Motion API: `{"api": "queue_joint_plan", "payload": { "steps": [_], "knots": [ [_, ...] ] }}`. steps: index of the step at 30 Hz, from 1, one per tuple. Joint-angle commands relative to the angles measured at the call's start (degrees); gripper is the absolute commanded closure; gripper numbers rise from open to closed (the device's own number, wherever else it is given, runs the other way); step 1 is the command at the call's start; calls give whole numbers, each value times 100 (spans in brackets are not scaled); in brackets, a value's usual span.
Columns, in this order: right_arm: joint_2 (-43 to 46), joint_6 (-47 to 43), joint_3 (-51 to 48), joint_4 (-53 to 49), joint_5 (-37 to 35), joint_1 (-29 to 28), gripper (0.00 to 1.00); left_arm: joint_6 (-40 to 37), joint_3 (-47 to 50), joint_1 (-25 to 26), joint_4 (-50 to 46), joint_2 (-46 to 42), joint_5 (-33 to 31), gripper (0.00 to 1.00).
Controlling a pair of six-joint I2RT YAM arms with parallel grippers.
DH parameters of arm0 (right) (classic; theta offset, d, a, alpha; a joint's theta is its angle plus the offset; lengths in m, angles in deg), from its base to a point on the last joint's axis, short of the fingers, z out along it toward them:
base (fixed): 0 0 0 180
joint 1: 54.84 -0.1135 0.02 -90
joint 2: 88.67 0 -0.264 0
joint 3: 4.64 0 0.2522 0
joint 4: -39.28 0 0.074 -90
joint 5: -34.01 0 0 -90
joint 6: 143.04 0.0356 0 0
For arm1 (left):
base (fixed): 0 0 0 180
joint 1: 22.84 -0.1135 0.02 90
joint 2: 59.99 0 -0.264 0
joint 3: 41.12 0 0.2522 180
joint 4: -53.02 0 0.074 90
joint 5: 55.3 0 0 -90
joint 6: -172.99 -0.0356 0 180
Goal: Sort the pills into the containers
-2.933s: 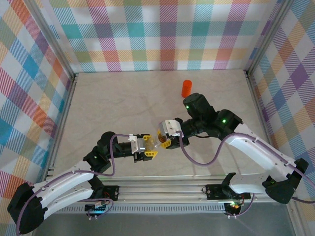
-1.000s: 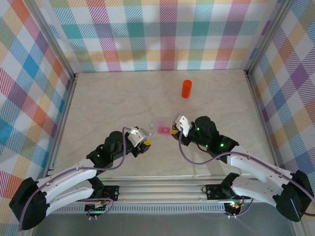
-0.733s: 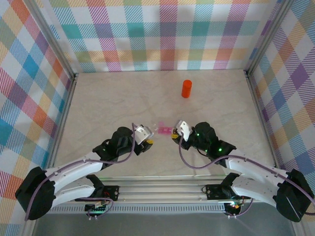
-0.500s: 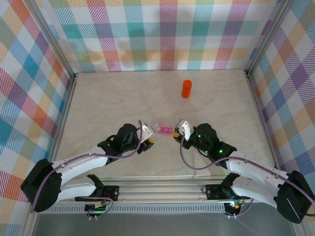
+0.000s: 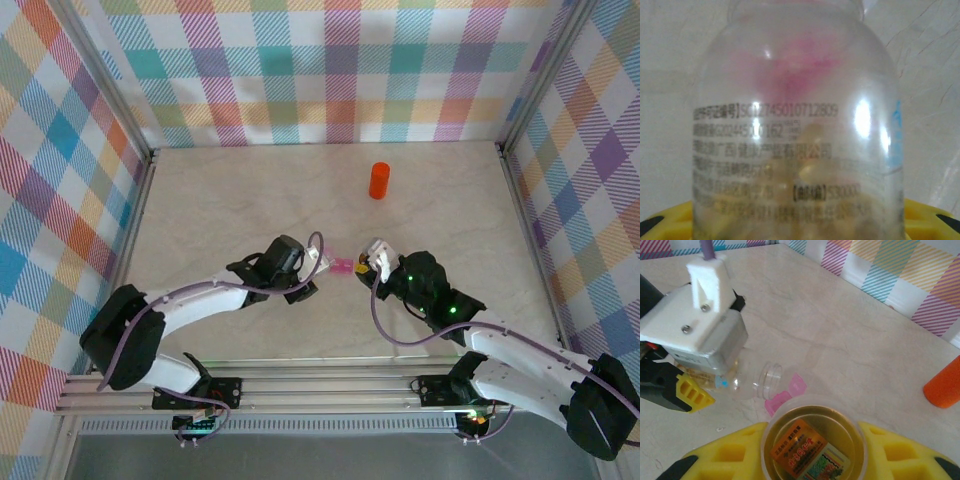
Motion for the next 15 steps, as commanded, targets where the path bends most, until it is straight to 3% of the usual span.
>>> {"api": "queue_joint_plan", "payload": {
  "steps": [1, 15],
  "knots": [
    [8, 99, -79, 188, -71, 16, 69, -292, -434, -96, -583, 266, -73, 100],
    [-59, 82, -90, 184, -113, 20, 69, -714, -1424, -372, -1761, 1112, -14, 100]
  ]
}}
